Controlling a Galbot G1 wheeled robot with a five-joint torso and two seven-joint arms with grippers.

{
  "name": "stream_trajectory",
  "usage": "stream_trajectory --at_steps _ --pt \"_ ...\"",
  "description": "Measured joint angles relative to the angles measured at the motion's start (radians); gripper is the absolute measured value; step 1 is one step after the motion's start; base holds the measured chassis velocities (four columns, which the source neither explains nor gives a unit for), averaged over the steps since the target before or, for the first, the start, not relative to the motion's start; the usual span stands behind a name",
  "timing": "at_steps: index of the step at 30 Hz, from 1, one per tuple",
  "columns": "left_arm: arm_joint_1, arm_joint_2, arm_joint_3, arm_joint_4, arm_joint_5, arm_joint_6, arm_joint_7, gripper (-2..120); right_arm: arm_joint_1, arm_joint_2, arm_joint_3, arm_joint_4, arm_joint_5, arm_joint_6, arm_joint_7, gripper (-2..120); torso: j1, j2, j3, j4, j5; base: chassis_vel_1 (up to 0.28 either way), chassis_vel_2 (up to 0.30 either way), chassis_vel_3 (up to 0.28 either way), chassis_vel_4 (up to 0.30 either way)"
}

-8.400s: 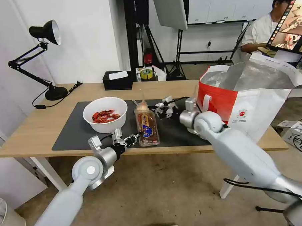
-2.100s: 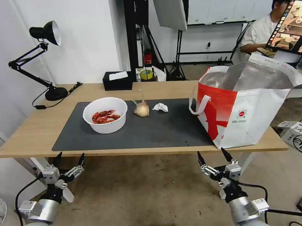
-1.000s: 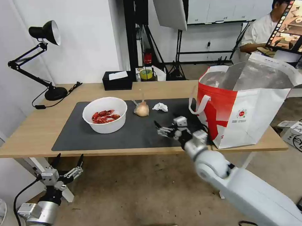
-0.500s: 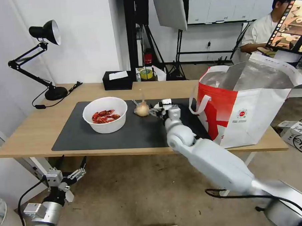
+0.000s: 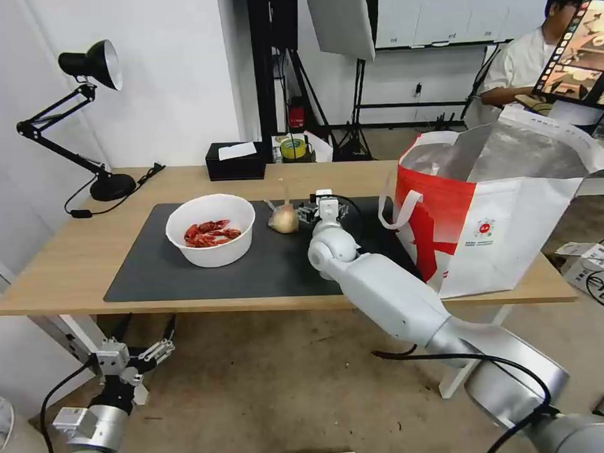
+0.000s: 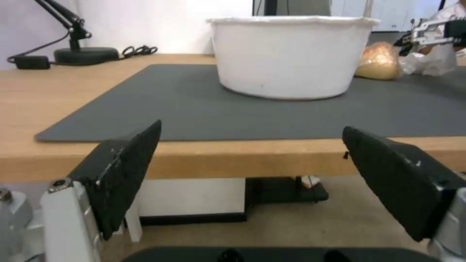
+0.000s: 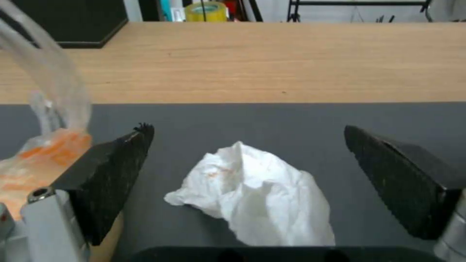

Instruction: Pick up the trash from the table and place it into the takeout bag.

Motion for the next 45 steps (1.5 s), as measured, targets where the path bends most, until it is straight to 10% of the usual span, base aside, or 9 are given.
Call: stream_trajectory --at_steps 37,45 --pt "-0.009 0.006 0.028 -0.016 0.016 0.01 -0.002 100 -0.007 -0.044 -0.013 0.03 0.067 -0.075 -0.029 100 0.0 0.0 0.0 0.0001 0.0001 0.0 0.0 0.0 0.0" --pt "-0.009 0.004 0.035 -0.017 0.02 0.01 -0.004 100 -0.021 -0.051 -0.013 0.039 0.067 -0.076 -0.035 78 0.0 0.0 0.0 0.0001 0.0001 0.0 0.0 0.0 0.0"
